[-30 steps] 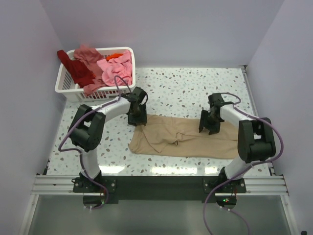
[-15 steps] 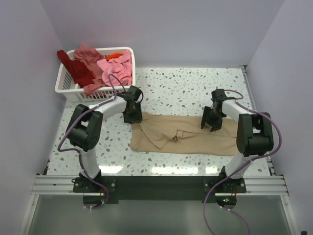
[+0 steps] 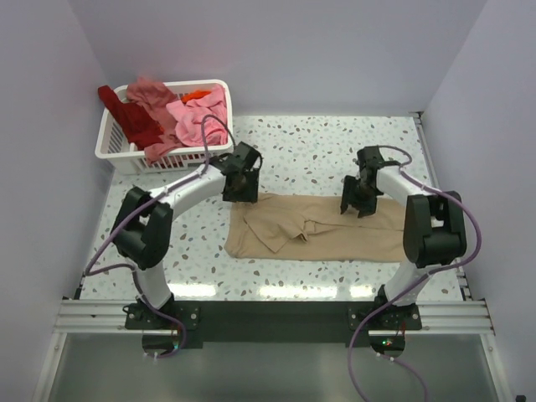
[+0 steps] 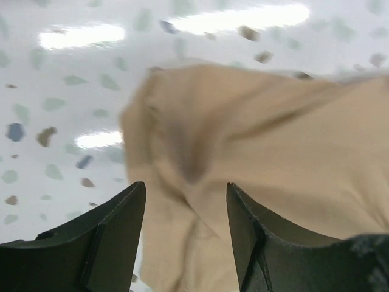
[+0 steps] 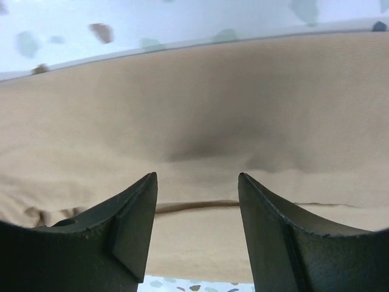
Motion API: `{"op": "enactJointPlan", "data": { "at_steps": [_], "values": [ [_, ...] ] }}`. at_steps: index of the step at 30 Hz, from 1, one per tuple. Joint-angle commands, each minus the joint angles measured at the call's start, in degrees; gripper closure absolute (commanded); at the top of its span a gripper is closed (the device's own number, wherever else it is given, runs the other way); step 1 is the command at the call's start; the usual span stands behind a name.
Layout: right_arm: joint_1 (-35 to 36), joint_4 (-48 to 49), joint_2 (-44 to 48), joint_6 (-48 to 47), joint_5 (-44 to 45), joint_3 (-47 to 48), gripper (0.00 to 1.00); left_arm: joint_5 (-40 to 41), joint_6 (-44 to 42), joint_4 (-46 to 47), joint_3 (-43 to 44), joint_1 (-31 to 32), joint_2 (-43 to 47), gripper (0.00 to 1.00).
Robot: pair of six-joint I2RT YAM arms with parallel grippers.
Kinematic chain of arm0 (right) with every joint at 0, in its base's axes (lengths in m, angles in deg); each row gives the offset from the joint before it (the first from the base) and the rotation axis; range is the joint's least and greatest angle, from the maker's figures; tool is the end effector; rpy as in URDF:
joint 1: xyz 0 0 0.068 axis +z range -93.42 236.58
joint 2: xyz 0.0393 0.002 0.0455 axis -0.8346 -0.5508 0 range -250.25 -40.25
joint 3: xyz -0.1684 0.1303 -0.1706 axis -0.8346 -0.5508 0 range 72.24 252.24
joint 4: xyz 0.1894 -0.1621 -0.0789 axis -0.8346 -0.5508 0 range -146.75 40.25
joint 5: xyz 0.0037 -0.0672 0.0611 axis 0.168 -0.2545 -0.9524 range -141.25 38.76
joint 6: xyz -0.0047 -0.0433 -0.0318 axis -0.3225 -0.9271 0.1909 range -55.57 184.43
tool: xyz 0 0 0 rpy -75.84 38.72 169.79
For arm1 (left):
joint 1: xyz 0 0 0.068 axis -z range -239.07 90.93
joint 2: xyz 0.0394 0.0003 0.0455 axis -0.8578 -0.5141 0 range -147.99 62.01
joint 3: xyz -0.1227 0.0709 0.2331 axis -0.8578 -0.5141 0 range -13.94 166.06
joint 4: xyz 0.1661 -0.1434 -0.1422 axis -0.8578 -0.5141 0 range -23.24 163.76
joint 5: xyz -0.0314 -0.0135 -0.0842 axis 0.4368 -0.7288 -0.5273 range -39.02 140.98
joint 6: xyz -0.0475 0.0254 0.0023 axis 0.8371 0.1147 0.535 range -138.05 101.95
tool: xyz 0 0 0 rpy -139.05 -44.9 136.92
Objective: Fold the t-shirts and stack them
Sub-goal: Fold the tshirt
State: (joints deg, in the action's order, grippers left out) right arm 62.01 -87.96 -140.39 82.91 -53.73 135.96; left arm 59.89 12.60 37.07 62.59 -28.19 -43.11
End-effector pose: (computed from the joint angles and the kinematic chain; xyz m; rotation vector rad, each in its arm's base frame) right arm 0.3266 0.0326 0.1706 0.3193 2.8670 0.1419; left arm 0.3276 -0.1895 0.2047 -0.0406 2.6903 -0.1214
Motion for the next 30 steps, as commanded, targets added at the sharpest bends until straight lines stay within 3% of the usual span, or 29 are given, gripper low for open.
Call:
{"op": "enactJointPlan", "data": {
  "at_steps": [1, 7, 12, 19, 30],
  "values": [
    [5.0, -2.0, 5.6, -1.3, 1.1, 3.7, 0.40, -2.4, -1.7, -1.1, 0.0, 7.3, 7.0, 0.39],
    [11.0, -1.9, 8.9, 3.9, -2.3, 1.1, 0.40, -11.3, -2.8, 2.6, -8.0, 14.3, 12.5, 0.39],
    [11.6, -1.2, 8.5, 5.8, -4.1, -1.8, 0.40, -11.8, -5.3, 5.4, -10.0, 20.4, 12.7, 0.39],
    [11.6, -1.0, 9.7, 6.6, -5.0, -4.3, 0.40, -9.0, -6.7, 8.9, -8.4, 25.2, 7.4, 0.41],
    [11.6, -1.7, 13.5, 6.7, -5.0, -6.6, 0.40, 4.6, -3.5, 5.8, -4.9, 28.0, -0.5, 0.51]
  ]
}}
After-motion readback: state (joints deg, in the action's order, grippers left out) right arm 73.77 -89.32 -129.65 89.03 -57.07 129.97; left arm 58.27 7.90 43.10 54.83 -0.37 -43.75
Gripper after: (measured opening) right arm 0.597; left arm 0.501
